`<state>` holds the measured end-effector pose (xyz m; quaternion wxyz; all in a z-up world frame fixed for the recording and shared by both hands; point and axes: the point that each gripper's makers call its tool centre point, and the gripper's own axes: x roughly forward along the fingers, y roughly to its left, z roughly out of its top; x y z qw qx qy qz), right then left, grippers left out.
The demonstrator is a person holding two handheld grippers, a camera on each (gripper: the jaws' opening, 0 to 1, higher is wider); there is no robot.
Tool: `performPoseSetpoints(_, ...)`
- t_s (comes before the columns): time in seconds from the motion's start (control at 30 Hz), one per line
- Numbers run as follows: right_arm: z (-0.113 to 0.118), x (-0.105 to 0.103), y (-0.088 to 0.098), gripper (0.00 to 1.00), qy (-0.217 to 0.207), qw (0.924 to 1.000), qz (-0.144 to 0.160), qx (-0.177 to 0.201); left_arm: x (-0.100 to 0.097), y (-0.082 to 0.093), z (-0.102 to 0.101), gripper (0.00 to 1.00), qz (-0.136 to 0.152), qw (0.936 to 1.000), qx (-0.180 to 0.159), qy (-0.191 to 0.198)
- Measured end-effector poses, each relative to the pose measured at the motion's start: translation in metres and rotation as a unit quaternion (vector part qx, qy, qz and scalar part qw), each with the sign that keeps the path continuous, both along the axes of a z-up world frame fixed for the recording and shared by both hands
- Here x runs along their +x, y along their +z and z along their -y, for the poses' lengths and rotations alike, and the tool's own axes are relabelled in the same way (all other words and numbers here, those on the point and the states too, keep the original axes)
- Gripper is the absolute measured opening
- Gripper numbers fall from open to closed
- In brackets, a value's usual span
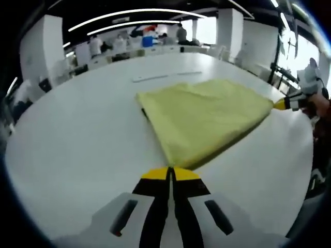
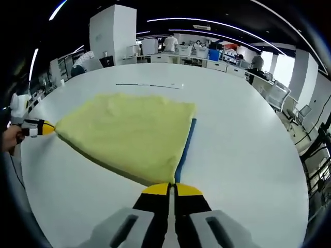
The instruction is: Fold the garment on the visible template until the final outline fits inside the template.
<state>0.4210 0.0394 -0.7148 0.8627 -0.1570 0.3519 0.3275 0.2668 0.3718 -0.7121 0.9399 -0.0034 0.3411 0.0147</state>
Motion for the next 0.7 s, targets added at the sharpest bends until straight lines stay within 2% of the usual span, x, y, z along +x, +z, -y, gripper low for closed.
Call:
performPoseSetpoints(0.27, 0.000, 0.001, -0.002, 0.00, 0.005, 0.9999, -0.011, 0.008, 0.000, -0.001, 0.002, 0.00, -0.002, 0.9999, 0.005, -0.012)
performPoseSetpoints(0.33, -0.003, -0.002, -0.003, 0.00, -0.005, 0.9994, -0.021, 0.025, -0.001, -0.002, 0.002, 0.00, -0.002, 0.9999, 0.004, -0.010)
performPoseSetpoints(0.43, -0.003, -0.004, -0.003, 0.02, -0.006, 0.9994, -0.023, 0.025, -0.001, -0.002, 0.002, 0.04, -0.001, 1.0000, -0.003, 0.000)
performPoseSetpoints(0.5, -0.003, -0.007, -0.004, 0.06, -0.014, 0.9991, -0.031, 0.025, -0.003, -0.002, 0.002, 0.07, 0.000, 0.9999, -0.012, 0.008)
performPoseSetpoints(0.7, -0.003, -0.008, -0.008, 0.06, -0.050, 0.9974, -0.037, 0.035, -0.005, -0.001, 0.007, 0.08, 0.002, 0.9997, -0.019, 0.015)
